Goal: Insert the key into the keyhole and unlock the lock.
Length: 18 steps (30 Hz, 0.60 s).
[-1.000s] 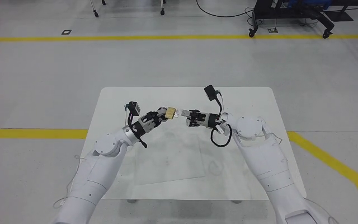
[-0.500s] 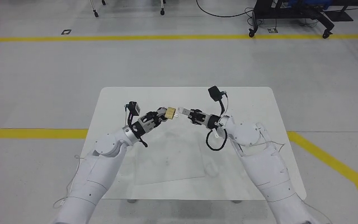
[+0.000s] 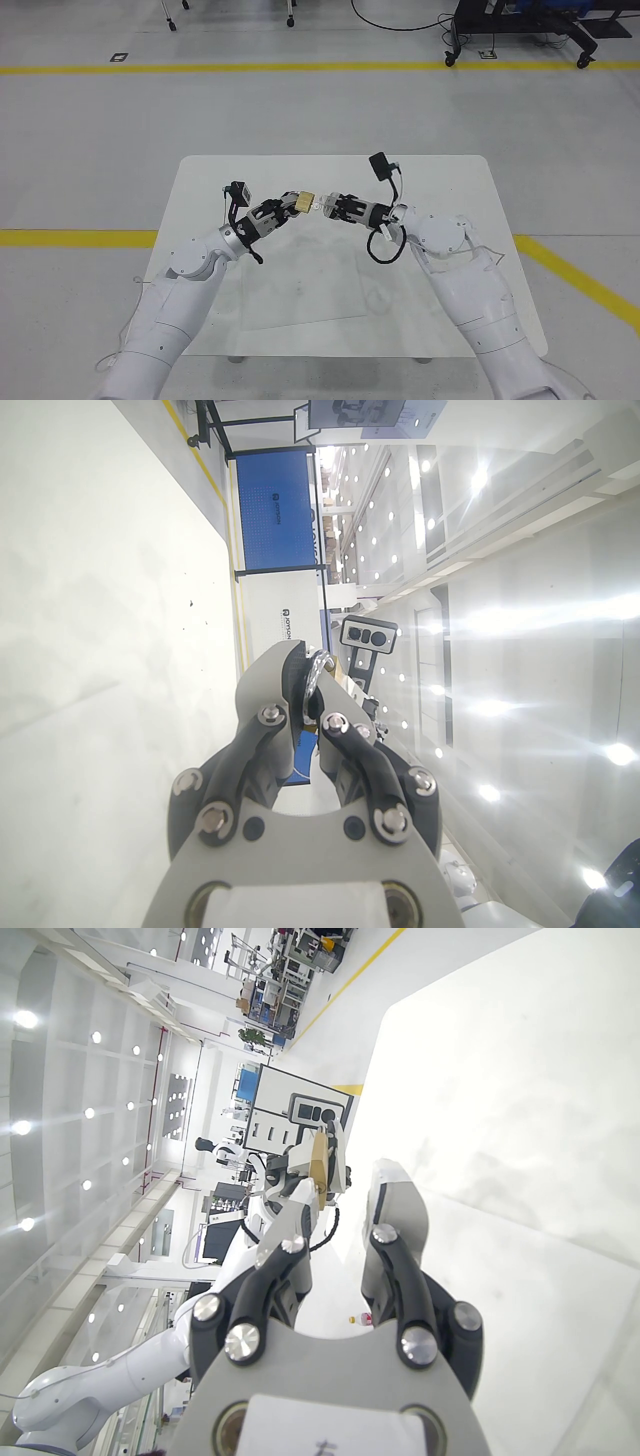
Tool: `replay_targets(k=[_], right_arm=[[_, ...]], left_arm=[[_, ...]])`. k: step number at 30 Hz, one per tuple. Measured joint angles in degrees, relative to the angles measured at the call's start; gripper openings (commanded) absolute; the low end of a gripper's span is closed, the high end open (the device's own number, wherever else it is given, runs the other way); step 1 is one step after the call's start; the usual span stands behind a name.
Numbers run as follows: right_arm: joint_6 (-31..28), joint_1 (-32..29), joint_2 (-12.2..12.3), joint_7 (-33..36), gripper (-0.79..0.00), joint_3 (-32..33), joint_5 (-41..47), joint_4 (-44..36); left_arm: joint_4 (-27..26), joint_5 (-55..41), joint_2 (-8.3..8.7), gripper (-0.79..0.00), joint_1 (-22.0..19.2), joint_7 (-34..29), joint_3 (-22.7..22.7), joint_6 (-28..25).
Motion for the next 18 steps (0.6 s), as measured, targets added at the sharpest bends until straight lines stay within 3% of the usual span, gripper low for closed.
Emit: replay_targets(k=[7, 9, 13, 18], right_arm=[[-0.7, 0.9, -0.3, 0.5, -0.619, -1.0, 1.8, 1.6], [-0.9, 1.1, -0.3, 0.6, -0.64, -1.1, 2.2, 1.9], [-1.1, 1.3, -0.4, 0.7, -0.785, -1.4, 2.6, 2.3], [-1.0, 1.5, -0.5, 0.7, -0.785, -1.6, 3.2, 2.8]], left_arm=[[0.0, 0.0, 0.0, -0.785, 0.0, 0.0, 0.0, 0.0], [0.0, 0.0, 0.0, -0.785, 0.0, 0.0, 0.0, 0.0], [0.0, 0.0, 0.0, -0.785, 0.0, 0.0, 0.0, 0.0], [0.0, 0.0, 0.0, -0.785, 0.0, 0.0, 0.0, 0.0]])
